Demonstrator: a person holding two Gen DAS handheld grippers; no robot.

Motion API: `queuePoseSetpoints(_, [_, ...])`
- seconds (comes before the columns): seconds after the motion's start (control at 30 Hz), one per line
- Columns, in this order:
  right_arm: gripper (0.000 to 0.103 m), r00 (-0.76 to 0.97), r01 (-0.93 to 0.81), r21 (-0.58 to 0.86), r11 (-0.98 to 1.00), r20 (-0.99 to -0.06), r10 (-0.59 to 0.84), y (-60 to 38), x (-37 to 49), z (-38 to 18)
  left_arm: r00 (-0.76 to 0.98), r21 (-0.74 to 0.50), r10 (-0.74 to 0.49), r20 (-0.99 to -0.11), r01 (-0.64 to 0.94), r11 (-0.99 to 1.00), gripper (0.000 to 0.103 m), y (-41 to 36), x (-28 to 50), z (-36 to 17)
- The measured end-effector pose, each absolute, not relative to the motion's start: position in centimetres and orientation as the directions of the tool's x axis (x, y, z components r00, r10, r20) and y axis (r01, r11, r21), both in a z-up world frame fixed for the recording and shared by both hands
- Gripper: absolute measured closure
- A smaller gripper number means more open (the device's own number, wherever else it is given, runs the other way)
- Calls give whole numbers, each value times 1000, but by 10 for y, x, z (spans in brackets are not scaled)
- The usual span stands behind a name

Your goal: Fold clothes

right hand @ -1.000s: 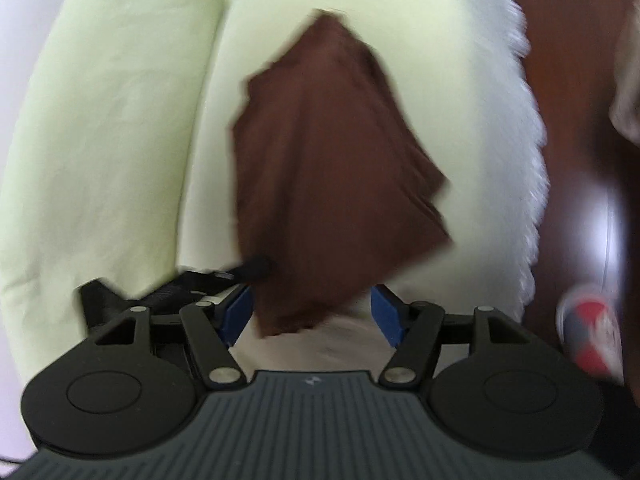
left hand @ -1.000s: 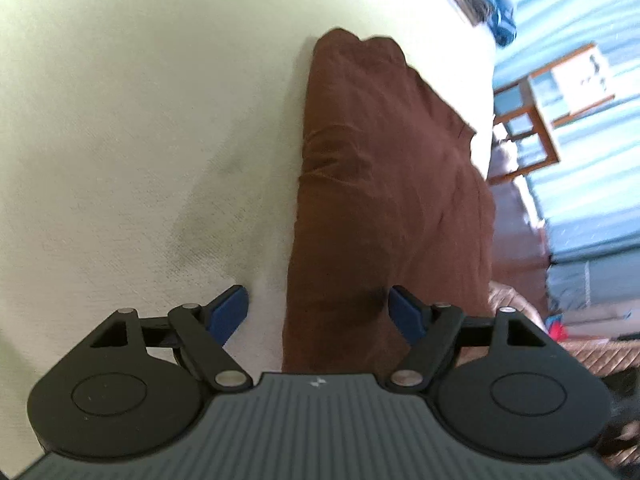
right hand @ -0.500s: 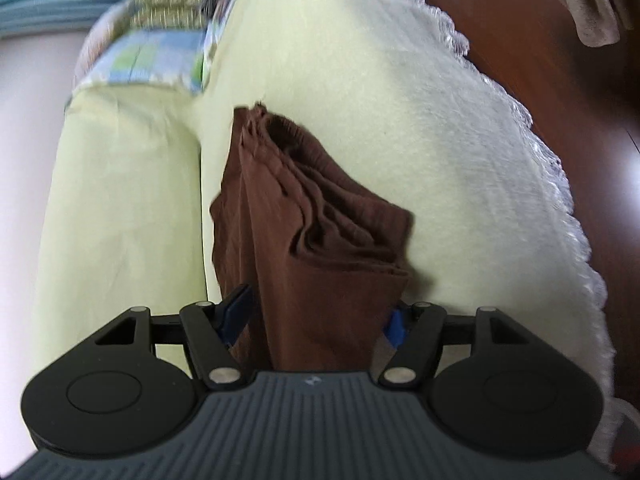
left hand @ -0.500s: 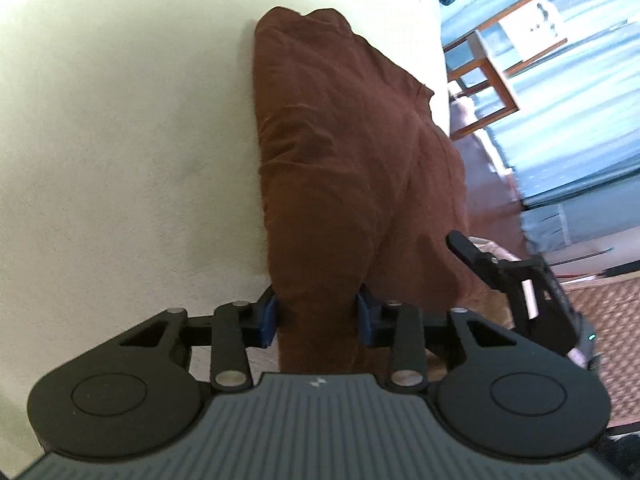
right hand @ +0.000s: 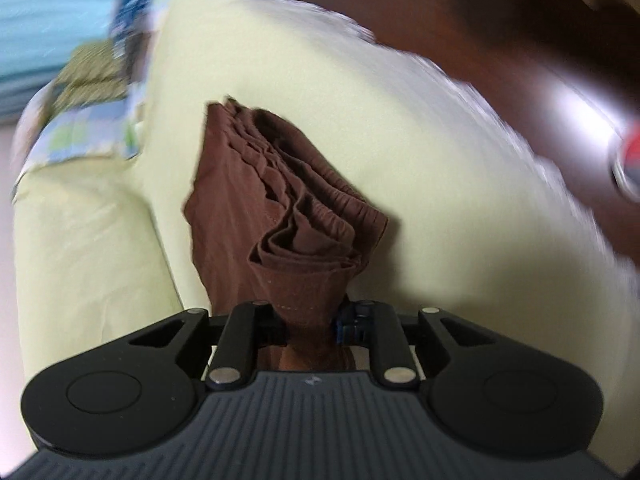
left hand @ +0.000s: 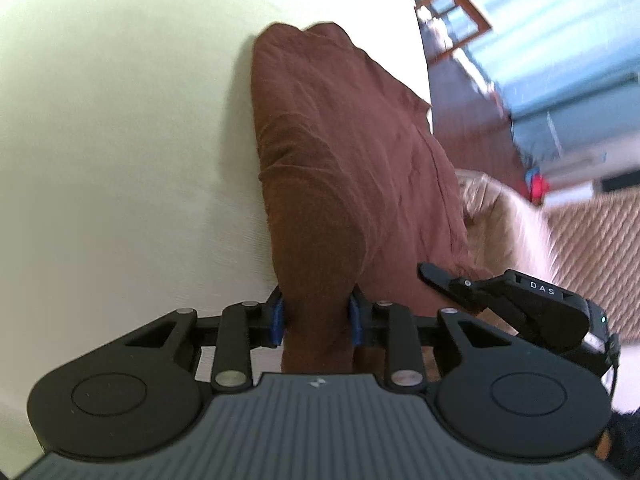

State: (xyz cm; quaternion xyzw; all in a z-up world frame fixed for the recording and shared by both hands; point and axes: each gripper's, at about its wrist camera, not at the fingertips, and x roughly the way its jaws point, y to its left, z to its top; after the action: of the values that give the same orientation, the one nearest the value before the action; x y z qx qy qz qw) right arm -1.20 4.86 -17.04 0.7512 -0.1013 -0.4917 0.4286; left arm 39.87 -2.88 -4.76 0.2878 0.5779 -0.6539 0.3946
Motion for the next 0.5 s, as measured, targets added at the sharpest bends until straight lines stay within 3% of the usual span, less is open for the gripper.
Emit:
queuePoseSetpoints(0.17, [86,495,223,730,-646,-655,-571,64,30,-174,-500,-492,-137,-855,866,-88,68,-35,429,-46])
queuePoseSetpoints(0.23, [79,495,217,726,-653,-658,-568,67,39,-178,-483,-470,-125,-866,874,-121,68,-37,434,-50])
queuePoseSetpoints(0.33, [78,493,210,712,-670,-669,-557,69,58,-185,-451,-429,-104,-886,885,-183,66,-46,436,-54])
queuePoseSetpoints(0.37, [71,493,208,710,-673,-670,-555,68,63,-185,-442,-417,-96,-892,886,-202,65,-49,436,-54])
queuePoseSetpoints(0.4, [45,503,203,707,-678,-669,-547,66,66,-186,-438,-413,-91,-894,886,-210,63,-50,437,-53])
queuePoseSetpoints(0.43, [31,522,209,694,-688,-675,-522,65,69,-185,-440,-416,-79,-894,884,-215,60,-48,438,-51])
queuePoseSetpoints(0.5, [30,563,256,665,-702,-693,-451,64,73,-176,-439,-418,-75,-895,886,-199,50,-38,444,-46])
